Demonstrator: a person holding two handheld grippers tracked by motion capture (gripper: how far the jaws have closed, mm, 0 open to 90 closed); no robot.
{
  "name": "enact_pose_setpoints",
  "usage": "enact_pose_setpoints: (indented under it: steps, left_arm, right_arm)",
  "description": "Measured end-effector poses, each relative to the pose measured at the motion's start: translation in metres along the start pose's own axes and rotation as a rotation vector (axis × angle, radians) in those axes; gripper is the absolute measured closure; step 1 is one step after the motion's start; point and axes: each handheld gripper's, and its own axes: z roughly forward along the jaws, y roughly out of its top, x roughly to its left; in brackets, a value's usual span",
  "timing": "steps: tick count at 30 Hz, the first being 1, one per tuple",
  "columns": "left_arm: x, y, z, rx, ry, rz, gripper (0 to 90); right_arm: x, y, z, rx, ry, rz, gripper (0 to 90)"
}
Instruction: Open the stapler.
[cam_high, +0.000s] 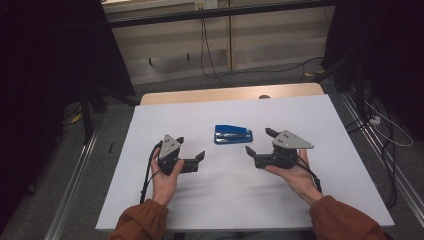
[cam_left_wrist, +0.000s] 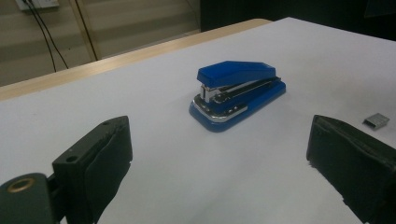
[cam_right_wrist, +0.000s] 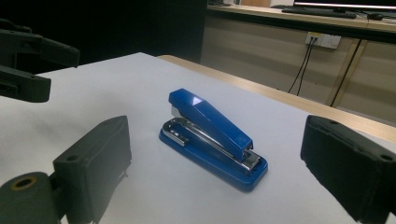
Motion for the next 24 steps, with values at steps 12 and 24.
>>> enact_pose_setpoints:
  steps: [12,24]
  left_arm:
    - [0.003,0.023,0.017,-0.017,-0.002,0.024,6.2]
    - [0.008,0.028,0.036,-0.015,-0.003,0.017,6.4]
  right_arm:
    - [0.003,0.007,0.021,-0.003,0.017,0.012,13.3]
    - [0.005,0.011,0.037,-0.008,0.032,0.014,17.8]
